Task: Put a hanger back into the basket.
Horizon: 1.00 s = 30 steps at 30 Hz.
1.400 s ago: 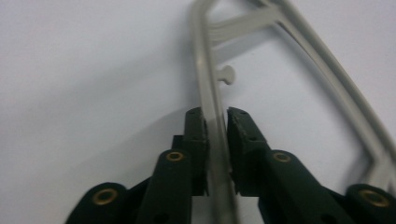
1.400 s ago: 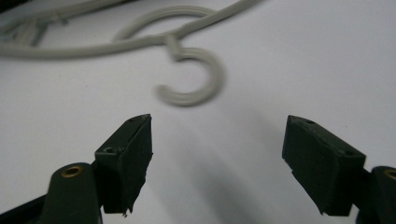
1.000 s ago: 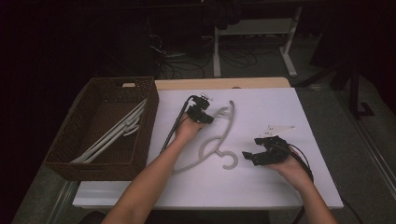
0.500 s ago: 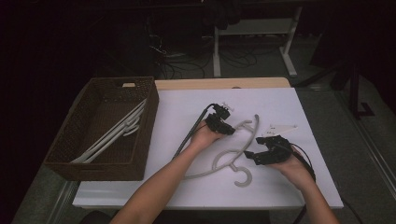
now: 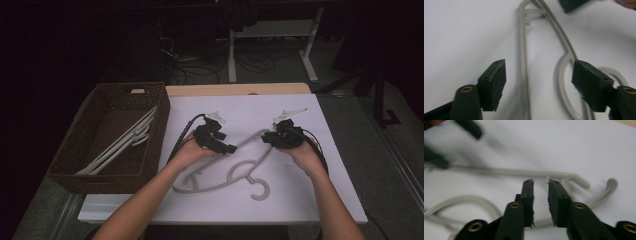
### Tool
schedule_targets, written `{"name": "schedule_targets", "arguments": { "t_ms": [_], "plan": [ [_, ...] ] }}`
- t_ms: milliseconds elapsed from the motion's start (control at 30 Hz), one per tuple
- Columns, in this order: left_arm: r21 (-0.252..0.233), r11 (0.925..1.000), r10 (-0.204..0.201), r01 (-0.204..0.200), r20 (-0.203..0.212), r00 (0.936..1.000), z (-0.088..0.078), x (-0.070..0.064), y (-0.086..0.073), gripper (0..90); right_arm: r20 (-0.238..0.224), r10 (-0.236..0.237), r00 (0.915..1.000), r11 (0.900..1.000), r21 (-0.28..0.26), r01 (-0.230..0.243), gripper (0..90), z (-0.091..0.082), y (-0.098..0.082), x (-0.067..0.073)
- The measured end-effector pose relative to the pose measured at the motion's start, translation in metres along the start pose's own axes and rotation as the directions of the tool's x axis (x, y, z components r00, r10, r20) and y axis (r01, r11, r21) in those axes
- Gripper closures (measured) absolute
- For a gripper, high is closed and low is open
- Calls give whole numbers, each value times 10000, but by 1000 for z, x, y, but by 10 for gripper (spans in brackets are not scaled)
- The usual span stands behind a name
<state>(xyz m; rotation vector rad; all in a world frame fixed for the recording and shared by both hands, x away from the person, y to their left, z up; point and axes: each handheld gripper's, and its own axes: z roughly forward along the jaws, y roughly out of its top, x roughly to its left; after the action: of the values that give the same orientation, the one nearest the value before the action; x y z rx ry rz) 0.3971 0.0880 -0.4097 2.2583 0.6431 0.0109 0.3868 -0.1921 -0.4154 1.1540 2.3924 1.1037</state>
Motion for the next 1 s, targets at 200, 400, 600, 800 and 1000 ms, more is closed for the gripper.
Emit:
{"name": "schedule_targets", "arguments": {
  "t_ms": [200, 400, 600, 800, 1000],
  "plan": [
    [-207, 9994, 279, -272, 346, 9990, -18, -19, -25, 181, 96, 135, 9999, 9988, 475, -140, 892, 29, 20, -16],
    [-187, 9987, 486, -475, 580, 9971, -22, -33, -40, 177, 354, 210, 9992, 9961, 845, -239, 892, 48, 25, -24],
    [-25, 9976, 698, -698, 696, 9951, -21, -44, -52, 177, 498, 374, 9981, 9935, 1057, -425, 892, 62, 23, -29],
    [239, 9963, 806, -825, 723, 9941, -16, -48, -57, 194, 549, 319, 9980, 9914, 1247, -386, 893, 66, 24, -30],
    [883, 9897, 1035, -1124, 988, 9897, -7, -50, -61, 332, 581, 333, 9978, 9898, 1361, -409, 895, 70, 24, -30]
  ]
}}
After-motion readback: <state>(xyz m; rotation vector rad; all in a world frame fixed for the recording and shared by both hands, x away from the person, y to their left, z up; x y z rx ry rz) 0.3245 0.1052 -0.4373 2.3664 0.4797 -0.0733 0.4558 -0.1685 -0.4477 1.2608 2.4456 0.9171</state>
